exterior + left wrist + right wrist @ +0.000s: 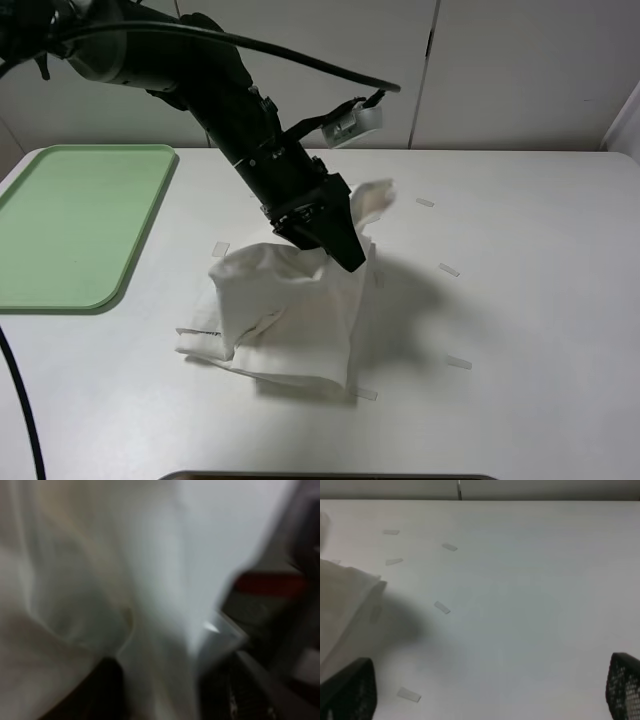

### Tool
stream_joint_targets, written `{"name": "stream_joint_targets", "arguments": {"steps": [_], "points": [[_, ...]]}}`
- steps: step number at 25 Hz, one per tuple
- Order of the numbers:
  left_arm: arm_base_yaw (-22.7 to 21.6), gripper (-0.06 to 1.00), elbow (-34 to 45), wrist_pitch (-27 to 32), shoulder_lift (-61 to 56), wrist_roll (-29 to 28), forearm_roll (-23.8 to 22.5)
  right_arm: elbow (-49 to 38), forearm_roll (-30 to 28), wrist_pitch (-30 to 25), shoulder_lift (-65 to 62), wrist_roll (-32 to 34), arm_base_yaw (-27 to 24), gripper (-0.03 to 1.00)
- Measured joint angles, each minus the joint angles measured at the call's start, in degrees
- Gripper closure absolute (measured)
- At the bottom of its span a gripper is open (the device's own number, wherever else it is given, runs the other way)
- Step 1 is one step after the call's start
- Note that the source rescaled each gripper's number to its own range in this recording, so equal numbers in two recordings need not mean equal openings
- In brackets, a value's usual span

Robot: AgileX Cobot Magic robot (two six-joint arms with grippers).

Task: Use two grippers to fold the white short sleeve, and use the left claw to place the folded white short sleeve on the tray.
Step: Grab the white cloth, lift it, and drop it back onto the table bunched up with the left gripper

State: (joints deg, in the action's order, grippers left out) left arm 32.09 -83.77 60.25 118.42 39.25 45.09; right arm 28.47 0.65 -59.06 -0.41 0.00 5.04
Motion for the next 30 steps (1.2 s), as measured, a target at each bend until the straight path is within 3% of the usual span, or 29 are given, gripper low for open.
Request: {"name": "stream_joint_targets", "arguments": {"steps": [3, 6, 15, 23, 26, 30], "points": [[0.8, 0.47, 0.0, 2.9, 0.0, 1.7, 1.6, 0.0, 0.0, 0.0, 0.0, 0.0, 0.0, -0.03], [0.8, 0.46, 0.0, 1.8, 0.0, 2.3, 1.7, 0.0, 0.0, 0.0, 0.0, 0.0, 0.0, -0.03], [1.1, 0.46, 0.0, -13.1, 0.0, 2.4, 2.6, 0.0, 0.0, 0.0, 0.0, 0.0, 0.0, -0.03], [1.7, 0.46, 0.0, -18.7, -0.1, 2.4, 2.8, 0.0, 0.0, 0.0, 0.0, 0.0, 0.0, -0.03], [0.7, 0.43, 0.0, -20.6, -0.6, 2.4, 0.6, 0.0, 0.0, 0.0, 0.0, 0.0, 0.0, -0.03], [-1.5, 0.27, 0.1, -24.3, -4.1, 2.4, -8.8, 0.0, 0.0, 0.0, 0.0, 0.0, 0.0, -0.03]]}}
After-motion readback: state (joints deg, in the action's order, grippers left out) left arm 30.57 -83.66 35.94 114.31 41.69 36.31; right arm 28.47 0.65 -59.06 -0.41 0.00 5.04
